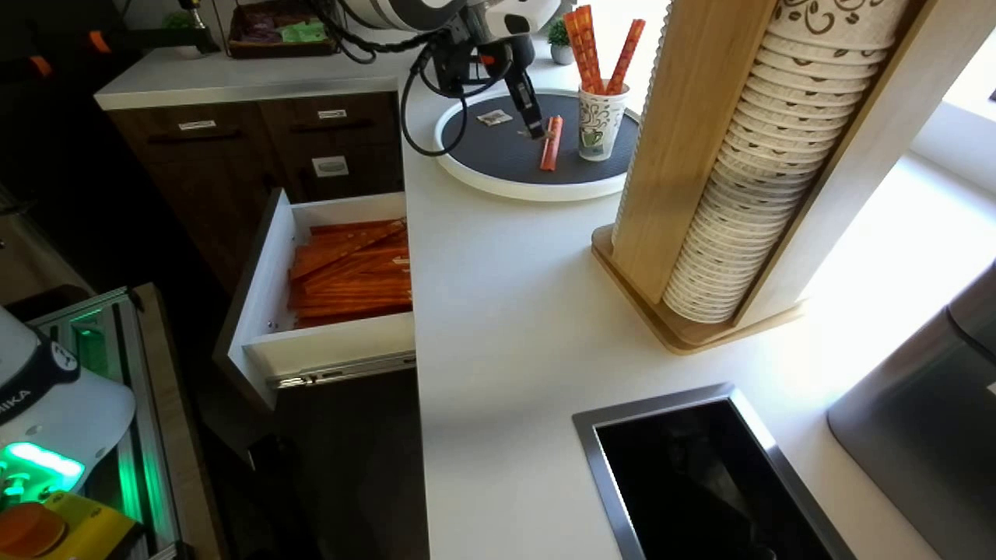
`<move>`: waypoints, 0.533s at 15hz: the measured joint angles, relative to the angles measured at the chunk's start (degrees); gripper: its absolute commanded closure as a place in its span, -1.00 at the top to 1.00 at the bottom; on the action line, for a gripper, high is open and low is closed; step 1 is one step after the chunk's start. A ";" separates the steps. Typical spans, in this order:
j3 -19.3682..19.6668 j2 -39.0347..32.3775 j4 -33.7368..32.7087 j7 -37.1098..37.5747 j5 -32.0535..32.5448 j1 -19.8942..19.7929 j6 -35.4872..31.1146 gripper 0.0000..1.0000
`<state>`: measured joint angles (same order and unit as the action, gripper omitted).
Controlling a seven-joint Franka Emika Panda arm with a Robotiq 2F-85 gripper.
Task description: Move the sachets on the tray to the left side of the tray
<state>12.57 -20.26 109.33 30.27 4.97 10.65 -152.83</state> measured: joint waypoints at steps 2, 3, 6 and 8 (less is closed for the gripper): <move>-5.23 3.35 2.47 -5.85 -3.82 -1.99 0.88 -0.98; -7.57 4.44 3.27 -8.66 -5.49 -2.64 1.17 -0.98; -13.74 5.08 3.74 -16.96 -9.92 -3.65 1.82 -0.98; -17.45 4.02 3.07 -22.44 -12.99 -4.01 1.30 -0.98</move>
<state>-4.88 -16.24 112.40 7.84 -8.02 6.65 -151.53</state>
